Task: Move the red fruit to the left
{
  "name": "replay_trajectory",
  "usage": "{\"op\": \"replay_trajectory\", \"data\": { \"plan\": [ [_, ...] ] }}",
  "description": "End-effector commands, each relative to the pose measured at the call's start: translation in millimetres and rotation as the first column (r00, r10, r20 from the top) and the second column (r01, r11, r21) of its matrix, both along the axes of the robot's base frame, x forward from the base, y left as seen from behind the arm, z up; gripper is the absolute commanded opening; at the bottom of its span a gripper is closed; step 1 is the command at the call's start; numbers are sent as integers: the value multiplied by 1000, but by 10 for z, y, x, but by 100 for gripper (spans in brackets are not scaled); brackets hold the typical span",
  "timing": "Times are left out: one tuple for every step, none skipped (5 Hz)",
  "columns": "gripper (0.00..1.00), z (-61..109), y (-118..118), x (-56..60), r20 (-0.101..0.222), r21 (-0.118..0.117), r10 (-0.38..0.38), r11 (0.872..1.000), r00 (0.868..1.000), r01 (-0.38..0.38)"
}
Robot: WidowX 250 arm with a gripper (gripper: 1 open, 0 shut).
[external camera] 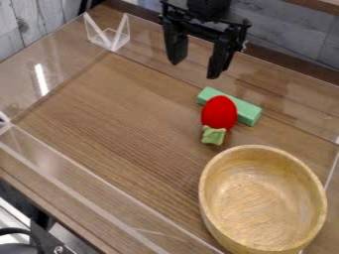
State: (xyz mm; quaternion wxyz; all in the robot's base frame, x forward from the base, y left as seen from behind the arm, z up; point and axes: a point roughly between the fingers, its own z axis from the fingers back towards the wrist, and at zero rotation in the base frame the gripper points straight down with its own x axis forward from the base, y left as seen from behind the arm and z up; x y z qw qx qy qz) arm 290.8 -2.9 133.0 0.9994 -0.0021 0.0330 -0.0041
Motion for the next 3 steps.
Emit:
{"op": "replay_trajectory", "data": {
  "plan": [
    [100, -164, -48, 17, -16, 4, -60, 998, 998, 60],
    [100, -328, -130, 131, -40, 15, -182, 983, 983, 183],
    [100, -372, -188, 207, -41, 26, -299, 953, 953, 301]
  ]
}}
